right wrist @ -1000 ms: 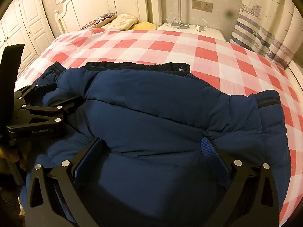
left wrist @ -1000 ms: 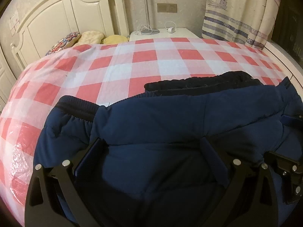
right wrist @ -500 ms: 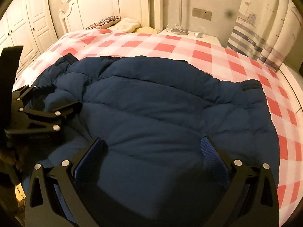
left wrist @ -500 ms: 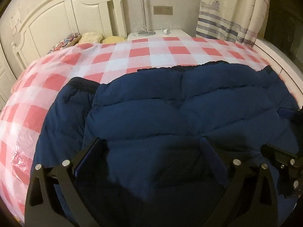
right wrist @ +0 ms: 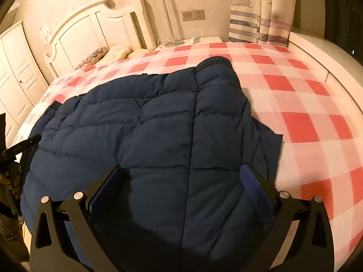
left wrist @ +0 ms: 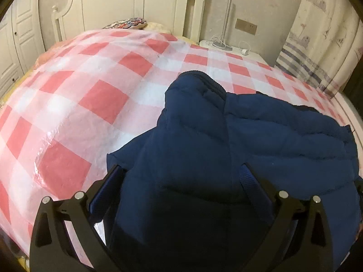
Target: Fold large clothes
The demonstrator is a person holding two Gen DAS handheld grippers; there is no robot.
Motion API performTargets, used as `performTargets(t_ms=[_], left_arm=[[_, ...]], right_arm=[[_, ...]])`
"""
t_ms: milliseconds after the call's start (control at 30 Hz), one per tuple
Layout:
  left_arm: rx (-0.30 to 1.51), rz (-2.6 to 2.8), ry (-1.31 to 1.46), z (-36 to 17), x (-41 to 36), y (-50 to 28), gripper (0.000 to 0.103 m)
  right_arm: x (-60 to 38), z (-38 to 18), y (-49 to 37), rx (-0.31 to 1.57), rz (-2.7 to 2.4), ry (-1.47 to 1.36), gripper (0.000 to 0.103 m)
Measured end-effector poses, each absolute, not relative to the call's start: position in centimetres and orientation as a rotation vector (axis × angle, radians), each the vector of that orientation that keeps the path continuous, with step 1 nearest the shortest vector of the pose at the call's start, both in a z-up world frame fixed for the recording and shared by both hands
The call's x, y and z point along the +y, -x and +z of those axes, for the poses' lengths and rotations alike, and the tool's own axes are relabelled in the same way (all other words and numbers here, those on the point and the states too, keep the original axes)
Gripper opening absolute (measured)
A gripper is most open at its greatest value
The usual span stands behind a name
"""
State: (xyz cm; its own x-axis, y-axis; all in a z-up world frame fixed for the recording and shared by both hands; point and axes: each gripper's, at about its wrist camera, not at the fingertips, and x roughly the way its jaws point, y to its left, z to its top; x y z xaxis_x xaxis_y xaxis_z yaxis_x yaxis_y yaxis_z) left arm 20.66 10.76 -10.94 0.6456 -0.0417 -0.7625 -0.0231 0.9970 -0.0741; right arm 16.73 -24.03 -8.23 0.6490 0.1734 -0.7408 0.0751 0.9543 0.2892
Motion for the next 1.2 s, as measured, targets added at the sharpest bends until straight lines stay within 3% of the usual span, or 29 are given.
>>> performTargets(t_ms=[233,400,567,900,1067,1200], left_arm=[[0.780,0.054,0.076,-9.0,10.2,-18.3,0.099],[0.645,-0.128,-0.020,-5.5,3.8,-14.2,0.100],[0.745,-0.188,-0.223,-10.4,-3.2,-14.5,0.101],[0.763,-0.209,-0.161,-10.7,-1.7,-14.5,0.101],[0.714,-0.092,-0.126,-8.7,3.2,-13.4,0.101],[0.763,-0.016,-0.080,-10.1,8.1,-13.3,0.101]], right_arm=[[-23.7,-6.9,-15.9,0.864,-0.005,-0.302,0.098],[-18.1,-3.0,-14.2,0.774,0.126,-0.160,0.098],[-12.0,-5.1,-15.1,0.849,0.194,0.029,0.098],[-12.0,-6.0,-14.8,0.859,0.189,0.027,0.098],[-16.5,-4.8,-13.4,0.845,0.087,-0.023,0.098],[-22.0,-6.1,-11.5,0.863,-0.002,-0.139,0.098]])
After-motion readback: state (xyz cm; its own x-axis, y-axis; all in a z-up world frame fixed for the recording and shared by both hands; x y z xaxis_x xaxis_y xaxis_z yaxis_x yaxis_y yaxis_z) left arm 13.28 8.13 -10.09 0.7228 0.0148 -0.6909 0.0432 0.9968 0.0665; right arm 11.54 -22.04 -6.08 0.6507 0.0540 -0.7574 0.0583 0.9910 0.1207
